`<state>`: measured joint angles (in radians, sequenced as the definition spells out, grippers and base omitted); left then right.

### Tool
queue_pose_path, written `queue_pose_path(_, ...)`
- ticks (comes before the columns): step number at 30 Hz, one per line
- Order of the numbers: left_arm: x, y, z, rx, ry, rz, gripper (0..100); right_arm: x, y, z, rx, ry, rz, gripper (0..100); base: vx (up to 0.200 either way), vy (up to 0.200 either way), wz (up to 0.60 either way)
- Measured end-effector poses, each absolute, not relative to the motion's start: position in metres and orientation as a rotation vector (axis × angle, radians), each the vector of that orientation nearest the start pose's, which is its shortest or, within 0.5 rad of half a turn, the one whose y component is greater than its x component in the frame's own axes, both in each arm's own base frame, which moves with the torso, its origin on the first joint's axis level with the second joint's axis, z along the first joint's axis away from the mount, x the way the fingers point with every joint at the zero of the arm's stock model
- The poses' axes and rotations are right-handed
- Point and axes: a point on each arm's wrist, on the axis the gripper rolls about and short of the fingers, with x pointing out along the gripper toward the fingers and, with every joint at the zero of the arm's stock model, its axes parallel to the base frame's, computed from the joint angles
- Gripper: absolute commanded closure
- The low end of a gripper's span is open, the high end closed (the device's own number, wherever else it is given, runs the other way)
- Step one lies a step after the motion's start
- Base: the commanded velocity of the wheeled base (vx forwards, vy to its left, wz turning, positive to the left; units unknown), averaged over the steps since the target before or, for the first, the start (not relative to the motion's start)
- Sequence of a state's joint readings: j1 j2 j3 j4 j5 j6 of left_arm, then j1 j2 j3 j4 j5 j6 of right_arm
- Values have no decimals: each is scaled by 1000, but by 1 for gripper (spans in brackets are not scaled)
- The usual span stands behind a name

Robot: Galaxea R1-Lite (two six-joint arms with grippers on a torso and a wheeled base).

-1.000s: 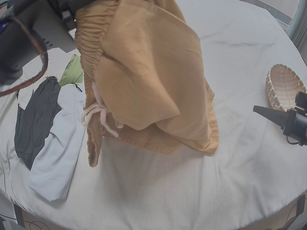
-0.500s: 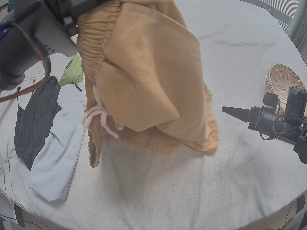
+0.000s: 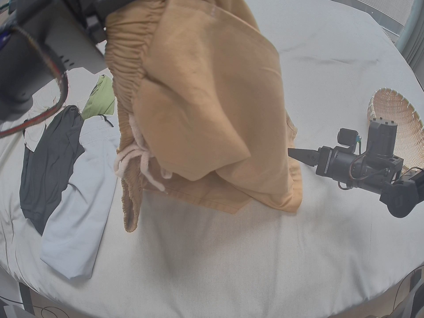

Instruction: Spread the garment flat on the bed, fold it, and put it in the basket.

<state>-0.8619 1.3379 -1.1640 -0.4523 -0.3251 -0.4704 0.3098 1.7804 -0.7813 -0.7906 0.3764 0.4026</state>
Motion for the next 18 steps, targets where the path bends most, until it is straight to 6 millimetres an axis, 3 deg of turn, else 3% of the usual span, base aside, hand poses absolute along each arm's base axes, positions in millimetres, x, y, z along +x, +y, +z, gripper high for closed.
queue_pose_path(9,133,-167,364,-489,-2,-1229,100,319,114,154,399,322,642,0,0,0,0)
queue_pose_path(10,133,-167,363,-489,-1,-1229,100,320,115,152,402,325,643,100,0,0,0)
queue_pose_path(18,133,-167,363,-488,-2,-1228,100,319,127,148,476,344,669,100,0,0,0)
